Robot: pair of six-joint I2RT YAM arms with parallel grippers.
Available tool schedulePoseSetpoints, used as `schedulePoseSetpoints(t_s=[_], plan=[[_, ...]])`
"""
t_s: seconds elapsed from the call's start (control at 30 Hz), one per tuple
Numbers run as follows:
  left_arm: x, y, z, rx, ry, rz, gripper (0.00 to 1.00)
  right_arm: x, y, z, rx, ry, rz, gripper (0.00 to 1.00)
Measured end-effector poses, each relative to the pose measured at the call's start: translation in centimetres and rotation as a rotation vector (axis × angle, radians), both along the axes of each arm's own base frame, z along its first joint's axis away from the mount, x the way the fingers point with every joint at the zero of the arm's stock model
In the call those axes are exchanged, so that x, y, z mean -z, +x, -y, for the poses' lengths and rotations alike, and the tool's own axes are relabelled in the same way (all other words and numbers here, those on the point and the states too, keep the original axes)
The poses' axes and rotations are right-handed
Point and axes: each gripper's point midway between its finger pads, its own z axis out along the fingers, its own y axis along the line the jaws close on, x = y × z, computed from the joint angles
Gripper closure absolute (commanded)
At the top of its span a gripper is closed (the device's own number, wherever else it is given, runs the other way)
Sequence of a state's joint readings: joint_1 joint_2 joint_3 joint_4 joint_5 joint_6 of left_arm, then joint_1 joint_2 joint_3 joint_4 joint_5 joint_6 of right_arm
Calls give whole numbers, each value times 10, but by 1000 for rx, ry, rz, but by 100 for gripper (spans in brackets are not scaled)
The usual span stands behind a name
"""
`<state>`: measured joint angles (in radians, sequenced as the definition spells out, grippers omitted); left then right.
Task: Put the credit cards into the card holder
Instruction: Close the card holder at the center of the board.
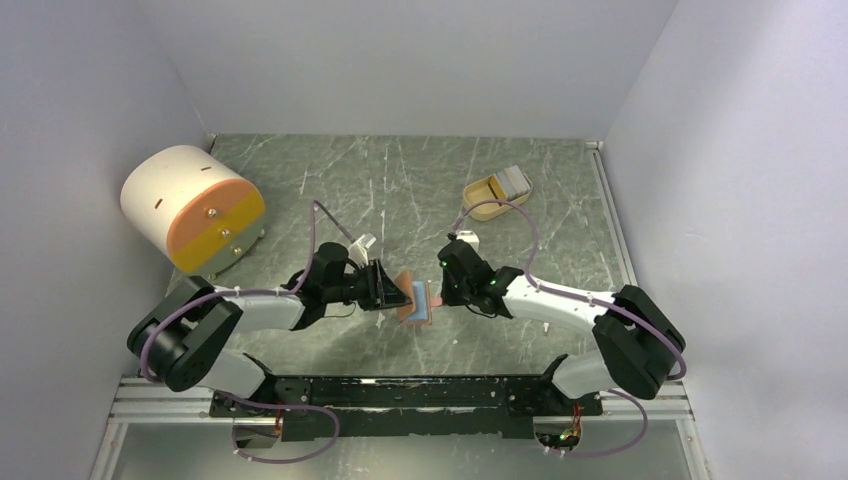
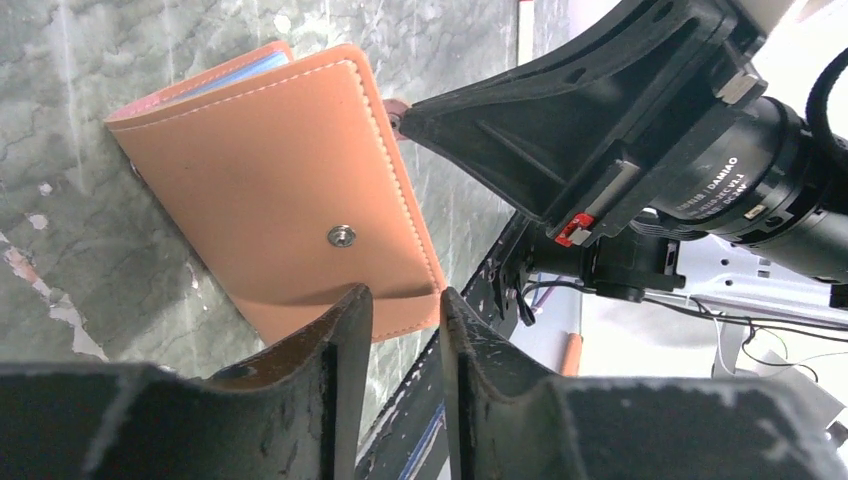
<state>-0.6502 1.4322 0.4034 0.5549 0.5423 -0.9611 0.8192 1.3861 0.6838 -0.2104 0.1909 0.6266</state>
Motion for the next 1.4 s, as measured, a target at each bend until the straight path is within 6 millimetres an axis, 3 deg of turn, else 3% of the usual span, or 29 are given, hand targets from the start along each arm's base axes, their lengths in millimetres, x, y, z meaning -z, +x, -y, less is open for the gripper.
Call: schedulePoseSetpoints(t_s=[0.1,0.2,0.37,0.63,0.97,1.17,1.4], plan=[[5,-1,-1,2,17,-13,67,1,0,0,0,2,0,100],[11,2,-4,-15,55,-13,57,0,0,-1,-1,8,3,100],[16,12,-1,-19,96,-7,69,-4,1,-2,-2,19,11,100],[28,32,-3,-78,193,-13,75,-14,0,-5,-13,52,25,100],[49,45,-5,-98,284,-35,74,-18,-1,-16,-48,81,13,100],[50,46,-2,-87,278,-35,74,-20,1,-26,-78,87,6,100],[50,46,0,-82,272,-34,74,-10,-2,-44,-120,58,-26,100]])
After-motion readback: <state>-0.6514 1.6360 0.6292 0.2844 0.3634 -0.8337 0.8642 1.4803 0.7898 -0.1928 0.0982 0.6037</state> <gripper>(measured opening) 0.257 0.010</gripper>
